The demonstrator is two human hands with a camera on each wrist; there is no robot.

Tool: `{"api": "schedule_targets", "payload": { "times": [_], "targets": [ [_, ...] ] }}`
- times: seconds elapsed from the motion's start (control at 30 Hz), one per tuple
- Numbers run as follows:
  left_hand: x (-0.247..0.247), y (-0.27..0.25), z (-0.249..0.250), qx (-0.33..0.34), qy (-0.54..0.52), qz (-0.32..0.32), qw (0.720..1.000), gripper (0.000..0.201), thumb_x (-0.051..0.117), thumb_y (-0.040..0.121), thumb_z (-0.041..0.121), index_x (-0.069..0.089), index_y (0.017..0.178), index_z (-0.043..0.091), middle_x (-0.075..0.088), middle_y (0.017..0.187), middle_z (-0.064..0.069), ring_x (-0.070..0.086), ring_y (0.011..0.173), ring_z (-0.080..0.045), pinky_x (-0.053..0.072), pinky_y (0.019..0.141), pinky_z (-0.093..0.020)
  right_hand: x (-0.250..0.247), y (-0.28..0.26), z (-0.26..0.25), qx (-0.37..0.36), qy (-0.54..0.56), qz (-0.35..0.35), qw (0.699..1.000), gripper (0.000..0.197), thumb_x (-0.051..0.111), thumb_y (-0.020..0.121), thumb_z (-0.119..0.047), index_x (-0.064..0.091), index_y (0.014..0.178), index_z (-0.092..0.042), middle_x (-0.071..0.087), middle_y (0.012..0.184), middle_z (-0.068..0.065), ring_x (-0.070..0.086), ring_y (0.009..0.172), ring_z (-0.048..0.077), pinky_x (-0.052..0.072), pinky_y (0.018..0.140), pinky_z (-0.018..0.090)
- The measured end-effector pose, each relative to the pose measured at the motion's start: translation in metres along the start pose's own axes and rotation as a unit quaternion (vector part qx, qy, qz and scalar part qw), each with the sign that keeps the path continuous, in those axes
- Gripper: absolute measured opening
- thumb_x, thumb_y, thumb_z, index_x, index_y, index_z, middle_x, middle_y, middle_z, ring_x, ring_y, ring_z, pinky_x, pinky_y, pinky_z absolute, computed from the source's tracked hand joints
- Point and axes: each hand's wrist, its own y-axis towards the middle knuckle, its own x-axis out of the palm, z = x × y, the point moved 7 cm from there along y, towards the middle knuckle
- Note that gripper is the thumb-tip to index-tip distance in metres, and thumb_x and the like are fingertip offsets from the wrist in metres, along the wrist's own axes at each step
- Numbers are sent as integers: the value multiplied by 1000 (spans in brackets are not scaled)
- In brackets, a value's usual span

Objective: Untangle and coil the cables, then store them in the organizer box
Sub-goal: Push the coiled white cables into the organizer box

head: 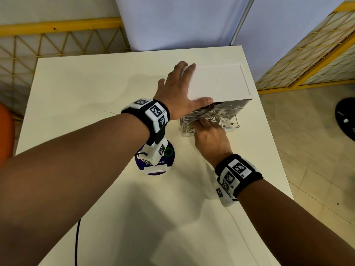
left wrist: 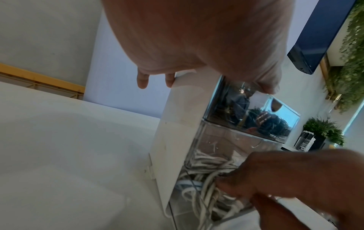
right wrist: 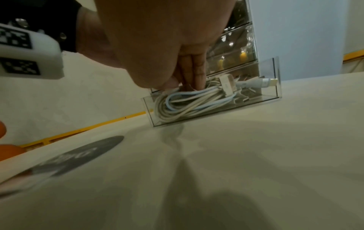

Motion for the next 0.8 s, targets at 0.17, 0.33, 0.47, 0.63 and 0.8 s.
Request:
{"api": "schedule_targets", "payload": {
  "times": [0.17,0.33,0.47,0.63,0.8],
  "targets": [
    [0,0,0,1,1,0,1000,118,36,62,92,16,156,22,15,160,-4,24,147,-24,26,114,-58,11,-17,-1,-16,-18,-27,999,47,41,82,-1,58,125,5,62,118,21,61,105,38,54,88,47],
    [-1,-1,1,6,-6,8,1000,117,37,63,90,19,155,20,17,159,-4,26,146,-23,27,113,-57,8,-12,6,-38,-37,-3,999,50,32,86,-5,61,125,0,66,114,17,62,101,38,51,84,47],
    [-2,-1,2,7,-3,7,1000,117,37,64,90,18,155,20,17,159,-4,25,146,-23,27,113,-56,6,-11,10,-36,-99,14,994,48,36,87,-8,62,128,-9,68,116,11,60,106,38,46,83,48],
    [-2,-1,2,6,-3,8,1000,117,38,64,90,18,155,20,18,159,-4,26,145,-24,28,113,-56,4,-12,13,-18,-74,52,996,47,36,88,-7,66,123,-13,65,109,15,60,98,37,48,77,45],
    [-2,-1,2,9,-4,11,1000,117,38,63,90,20,155,19,19,158,-4,28,144,-24,29,113,-55,6,-14,8,-34,-50,49,997,51,29,86,-7,63,124,-3,62,110,18,60,94,37,54,77,47]
  ]
}}
